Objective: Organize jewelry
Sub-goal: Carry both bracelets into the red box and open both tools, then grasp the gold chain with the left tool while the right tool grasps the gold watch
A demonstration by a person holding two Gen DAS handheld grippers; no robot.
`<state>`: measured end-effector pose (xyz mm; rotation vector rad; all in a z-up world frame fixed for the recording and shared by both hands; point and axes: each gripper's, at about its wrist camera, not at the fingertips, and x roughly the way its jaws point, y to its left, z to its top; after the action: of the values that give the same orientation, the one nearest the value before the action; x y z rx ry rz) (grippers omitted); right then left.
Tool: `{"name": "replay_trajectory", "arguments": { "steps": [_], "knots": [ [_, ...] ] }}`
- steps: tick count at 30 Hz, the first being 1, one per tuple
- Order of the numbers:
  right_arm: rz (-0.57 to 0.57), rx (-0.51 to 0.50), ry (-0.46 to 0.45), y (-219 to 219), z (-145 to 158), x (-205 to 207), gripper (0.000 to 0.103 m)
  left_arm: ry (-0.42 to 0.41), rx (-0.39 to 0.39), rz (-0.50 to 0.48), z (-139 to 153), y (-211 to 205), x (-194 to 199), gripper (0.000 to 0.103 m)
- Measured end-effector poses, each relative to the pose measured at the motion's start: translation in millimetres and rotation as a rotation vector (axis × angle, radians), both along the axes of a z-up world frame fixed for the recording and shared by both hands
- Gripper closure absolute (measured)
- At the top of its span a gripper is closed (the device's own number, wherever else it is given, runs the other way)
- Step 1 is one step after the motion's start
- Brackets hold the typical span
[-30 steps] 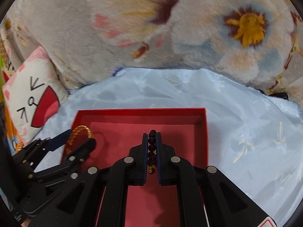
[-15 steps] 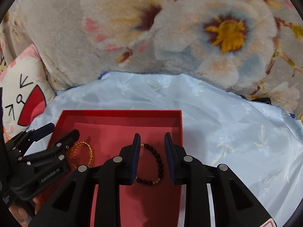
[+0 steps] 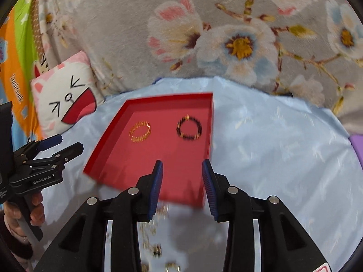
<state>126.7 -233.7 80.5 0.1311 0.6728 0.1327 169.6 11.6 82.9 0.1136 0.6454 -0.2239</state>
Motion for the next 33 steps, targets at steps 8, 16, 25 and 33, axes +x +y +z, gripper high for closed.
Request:
{"name": "replay_trajectory", "arguments": {
  "steps": [8,16,25,33],
  "knots": [
    [-0.034,0.006,0.066,3,-45,-69,0.066,0.162,-0.037,-0.038,-63,5,-65,0.017],
    [-0.015,0.032,0.103,16,-73,-95,0.065,0.147,0.012,-0.023,-91,3,-96,0.018],
    [0.070,0.057,0.147,52,-92,-98,0.065,0.151,-0.014,-0.004,-94,10,-96,0.018],
    [0.071,0.188,0.228,55,-98,-98,0.065,0.159,-0.026,-0.002,-95,11,-95,0.018]
  ]
}}
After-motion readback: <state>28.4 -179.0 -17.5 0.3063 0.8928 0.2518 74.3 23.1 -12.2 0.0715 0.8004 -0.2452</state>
